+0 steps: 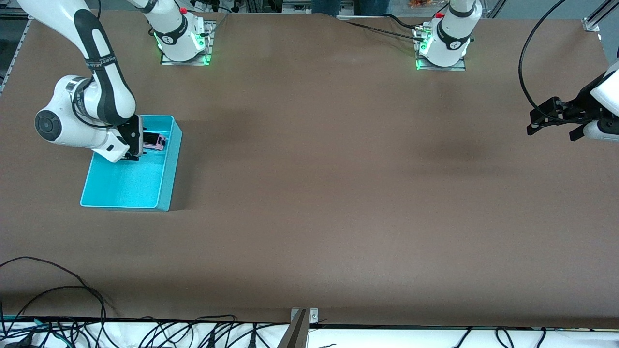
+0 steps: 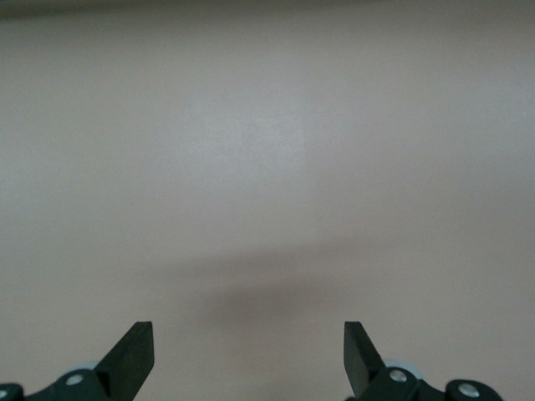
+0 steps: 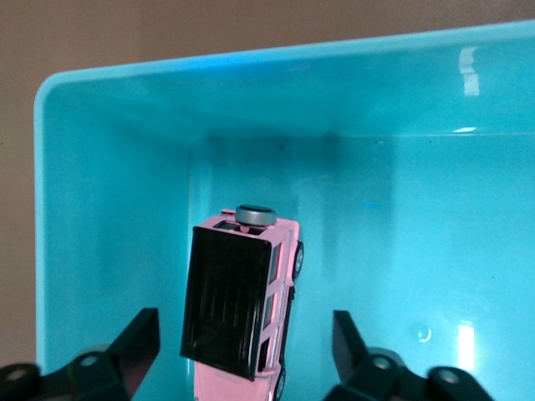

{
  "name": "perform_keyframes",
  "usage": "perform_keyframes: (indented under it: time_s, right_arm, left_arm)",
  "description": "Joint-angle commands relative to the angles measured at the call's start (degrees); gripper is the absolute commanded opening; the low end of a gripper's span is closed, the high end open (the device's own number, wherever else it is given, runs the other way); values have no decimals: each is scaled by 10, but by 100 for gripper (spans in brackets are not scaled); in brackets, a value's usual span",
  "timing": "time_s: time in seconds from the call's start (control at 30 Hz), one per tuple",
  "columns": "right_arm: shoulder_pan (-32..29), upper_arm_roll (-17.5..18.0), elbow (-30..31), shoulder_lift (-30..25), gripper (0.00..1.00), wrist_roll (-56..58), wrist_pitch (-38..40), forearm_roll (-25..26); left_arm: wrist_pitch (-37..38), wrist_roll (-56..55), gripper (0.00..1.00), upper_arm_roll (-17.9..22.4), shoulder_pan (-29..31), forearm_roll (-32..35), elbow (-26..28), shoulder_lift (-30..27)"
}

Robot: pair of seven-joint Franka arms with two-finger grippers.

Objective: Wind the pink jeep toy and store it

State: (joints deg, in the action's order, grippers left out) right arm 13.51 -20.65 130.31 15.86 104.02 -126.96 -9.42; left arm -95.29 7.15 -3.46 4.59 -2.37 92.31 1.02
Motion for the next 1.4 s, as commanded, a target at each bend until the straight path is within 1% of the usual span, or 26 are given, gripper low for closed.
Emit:
perform_keyframes:
  time_s: [0.0, 0.2, 0.37, 0.67, 0.77, 0.83, 0.93, 1.07, 1.27, 1.37]
  right_arm:
    - [3, -2, -8, -17, 100, 13, 8, -16]
    - [5, 0, -98, -16, 100, 14, 80, -16]
    - [6, 0, -178, -15, 100, -10, 132, -20]
    - [8, 2, -309, -18, 100, -247, 238, -20]
    - [9, 4, -348, -20, 100, -365, 269, -20]
    - [9, 5, -371, -20, 100, -419, 282, -20]
    - [10, 10, -393, -21, 100, -503, 311, -21]
    - [11, 19, -428, -25, 100, -629, 328, -17]
    - [13, 18, -474, -23, 100, -805, 353, -10]
    - [13, 17, -487, -23, 100, -877, 360, -3]
  left_arm:
    - [10, 2, 100, -1, -1, 3, -17, 5]
    - [10, 2, 100, -2, 0, 3, -17, 4]
    - [10, 2, 100, -2, -1, 3, -17, 4]
    - [10, 2, 100, -3, -1, 3, -17, 4]
    - [10, 2, 100, -4, -1, 3, -17, 4]
    - [11, 2, 100, -4, -1, 3, -17, 4]
    - [10, 2, 100, -4, -1, 3, -17, 4]
    - [11, 2, 100, -4, -1, 3, -17, 4]
    - [10, 2, 100, -4, -1, 3, -17, 4]
    - [10, 2, 100, -4, -1, 3, -17, 4]
